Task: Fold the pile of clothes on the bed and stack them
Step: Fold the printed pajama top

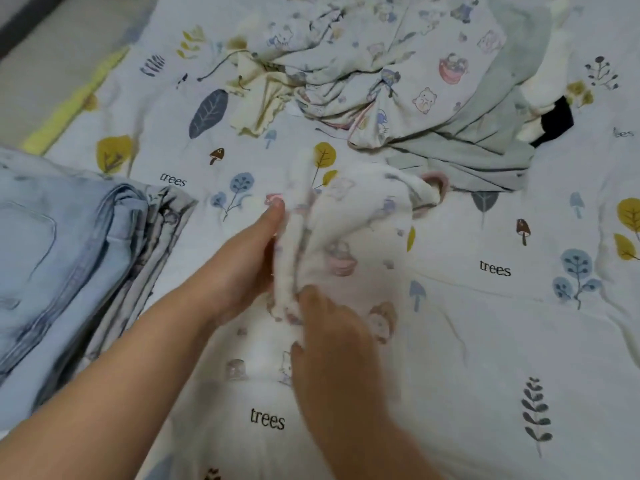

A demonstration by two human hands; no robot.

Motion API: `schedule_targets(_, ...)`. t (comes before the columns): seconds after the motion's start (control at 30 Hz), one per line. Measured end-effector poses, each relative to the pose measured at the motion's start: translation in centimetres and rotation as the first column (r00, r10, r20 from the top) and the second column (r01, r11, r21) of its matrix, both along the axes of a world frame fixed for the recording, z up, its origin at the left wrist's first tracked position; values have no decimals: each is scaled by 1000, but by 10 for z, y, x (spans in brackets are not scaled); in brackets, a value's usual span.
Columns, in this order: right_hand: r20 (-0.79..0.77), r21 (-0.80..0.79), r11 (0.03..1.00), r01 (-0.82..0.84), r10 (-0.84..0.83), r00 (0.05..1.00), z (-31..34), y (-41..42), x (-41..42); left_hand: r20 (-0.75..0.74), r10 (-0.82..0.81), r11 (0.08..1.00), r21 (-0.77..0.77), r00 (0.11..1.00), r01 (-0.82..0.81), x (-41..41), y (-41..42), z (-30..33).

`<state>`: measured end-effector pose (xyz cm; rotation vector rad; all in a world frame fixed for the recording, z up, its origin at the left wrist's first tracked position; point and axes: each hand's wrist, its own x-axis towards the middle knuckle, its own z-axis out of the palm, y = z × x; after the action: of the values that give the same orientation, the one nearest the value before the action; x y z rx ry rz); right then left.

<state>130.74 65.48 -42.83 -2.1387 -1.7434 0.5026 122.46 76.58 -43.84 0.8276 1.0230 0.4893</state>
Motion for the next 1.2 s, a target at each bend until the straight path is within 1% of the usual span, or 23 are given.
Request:
schedule_targets(0.07,-30,-43,997,-59,58,998,-10,8,-21,-71,1,1000,20,997,0,-18,9,-6)
schedule_targets(0.13,-67,-161,975,-151,142,988,-19,13,-35,-269,-33,996,75,962,55,-32,17,-21)
schedule_targets(0.23,-221,-332,848,-412,355,908,-36,18,-47,-568,-72,979,119,820,168,-38,20,-50)
schedule_targets(0.3,-261,-281,835,-474,409,875,-37,18,-47,-673,-13,970,170,739,173,-36,23,-63)
schedule_targets(0.33,-274,-208,879,-428,368,889,-38,18,-43,-672,1,968,188,741,169,-37,26,-66)
schedule_targets(0.37,-219,-108,938,-329,301,928,-37,20,-38,-611,10,975,183,791,129,-40,30,-66)
schedule_targets(0.43,-123,102,994,-32,45,991,-39,21,-19,-323,56,998,38,945,-46,-50,39,-64)
schedule_targets(0.47,-101,126,988,89,-77,992,-42,23,-7,-207,97,992,-60,974,-112,-54,40,-64)
schedule_targets(0.5,-51,51,984,171,-169,984,-45,26,3,-197,111,988,-86,974,-130,-57,40,-66)
schedule_targets(0.53,-29,-105,969,222,-226,974,-51,27,11,-297,92,993,-40,950,-109,-57,39,-67)
schedule_targets(0.6,-77,-347,894,282,-327,942,-65,26,19,-570,124,987,152,813,-44,-51,36,-77)
schedule_targets(0.63,-88,-391,874,287,-346,934,-69,25,19,-612,215,966,250,761,-72,-46,36,-78)
schedule_targets(0.7,-86,-371,881,293,-346,934,-74,27,14,-545,253,950,298,799,-98,-37,41,-79)
schedule_targets(0.77,-51,-328,898,292,-326,944,-80,26,13,-374,167,977,185,912,-103,-35,50,-79)
schedule_targets(0.83,1,-291,912,289,-302,953,-86,21,13,-310,185,982,106,933,-159,-37,59,-83)
schedule_targets(0.87,45,-301,916,264,-263,964,-87,19,11,-443,196,976,170,875,-133,-38,60,-82)
schedule_targets(0.9,88,-320,918,234,-217,972,-87,17,8,-661,220,959,282,718,-34,-38,58,-84)
schedule_targets(0.93,122,-321,923,211,-181,976,-88,15,6,-798,300,909,405,522,96,-38,51,-86)
schedule_targets(0.97,149,-296,932,207,-169,974,-89,13,4,-817,389,823,516,427,238,-37,41,-87)
schedule_targets(1.03,204,-236,944,231,-185,961,-90,12,3,-813,376,667,571,445,479,-33,15,-91)
schedule_targets(1.07,225,-230,945,232,-181,958,-89,11,2,-849,294,633,517,439,576,-35,1,-97)
schedule_targets(1.13,228,-267,944,196,-135,964,-90,6,0,-930,123,596,349,347,723,-44,-20,-112)
schedule_targets(1.2,224,-311,939,145,-76,972,-97,-4,-1,-949,55,581,285,312,763,-56,-32,-125)
